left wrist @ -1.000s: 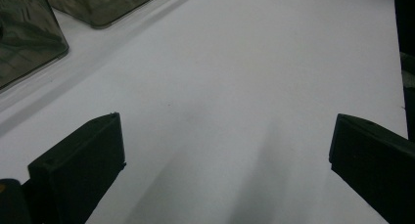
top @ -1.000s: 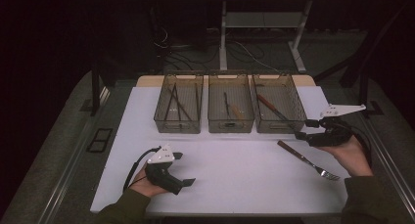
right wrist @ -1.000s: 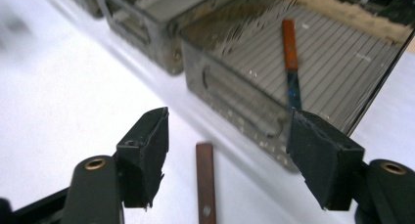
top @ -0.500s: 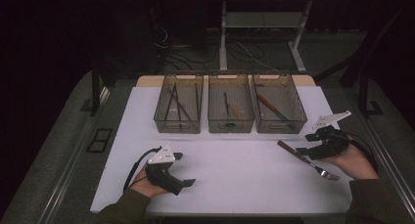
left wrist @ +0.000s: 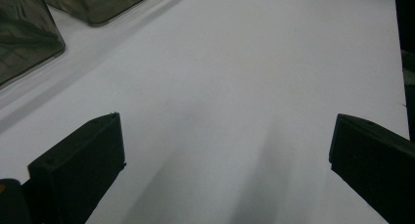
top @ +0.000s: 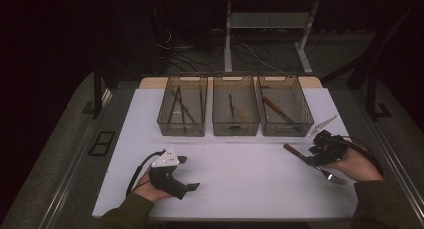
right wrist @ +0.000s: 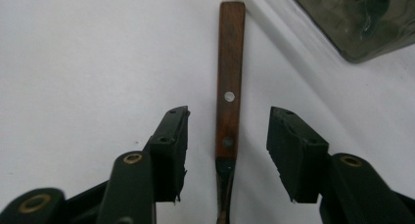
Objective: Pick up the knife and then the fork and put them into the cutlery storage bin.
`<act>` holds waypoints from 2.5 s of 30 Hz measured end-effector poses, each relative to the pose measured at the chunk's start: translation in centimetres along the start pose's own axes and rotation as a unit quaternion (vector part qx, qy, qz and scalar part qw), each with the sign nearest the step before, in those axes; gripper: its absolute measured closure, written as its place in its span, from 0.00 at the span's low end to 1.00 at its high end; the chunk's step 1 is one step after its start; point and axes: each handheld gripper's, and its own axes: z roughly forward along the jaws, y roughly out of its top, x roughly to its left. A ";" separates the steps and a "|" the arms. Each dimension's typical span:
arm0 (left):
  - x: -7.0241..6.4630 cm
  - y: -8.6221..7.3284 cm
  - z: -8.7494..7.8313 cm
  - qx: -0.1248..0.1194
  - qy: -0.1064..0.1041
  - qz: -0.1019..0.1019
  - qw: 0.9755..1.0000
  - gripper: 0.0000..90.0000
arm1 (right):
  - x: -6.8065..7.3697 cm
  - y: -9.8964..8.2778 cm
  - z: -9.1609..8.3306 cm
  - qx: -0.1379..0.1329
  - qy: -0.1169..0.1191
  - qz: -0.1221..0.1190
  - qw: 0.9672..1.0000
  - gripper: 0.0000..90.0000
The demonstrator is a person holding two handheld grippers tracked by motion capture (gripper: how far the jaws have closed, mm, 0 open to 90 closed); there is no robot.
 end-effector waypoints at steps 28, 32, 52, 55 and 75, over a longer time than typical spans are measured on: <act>0.0 0.0 0.1 0.002 -0.002 0.000 1.000 0.00 | -0.4 1.5 2.4 0.102 0.015 -0.013 0.995 0.82; 0.0 0.0 0.1 0.003 -0.002 -0.001 1.000 0.00 | -0.4 1.8 2.5 0.115 0.014 -0.010 0.993 0.86; -0.1 0.0 0.0 0.002 -0.001 0.002 1.000 0.00 | -0.6 1.0 0.8 0.041 0.017 -0.002 0.999 0.86; -0.1 0.0 0.0 0.002 -0.002 0.001 1.000 0.00 | -0.7 0.8 0.7 0.028 0.015 0.002 0.999 0.86; -0.1 0.0 0.0 0.000 -0.002 0.001 1.000 0.00 | -2.0 -0.7 -1.0 -0.114 0.024 0.049 0.992 0.86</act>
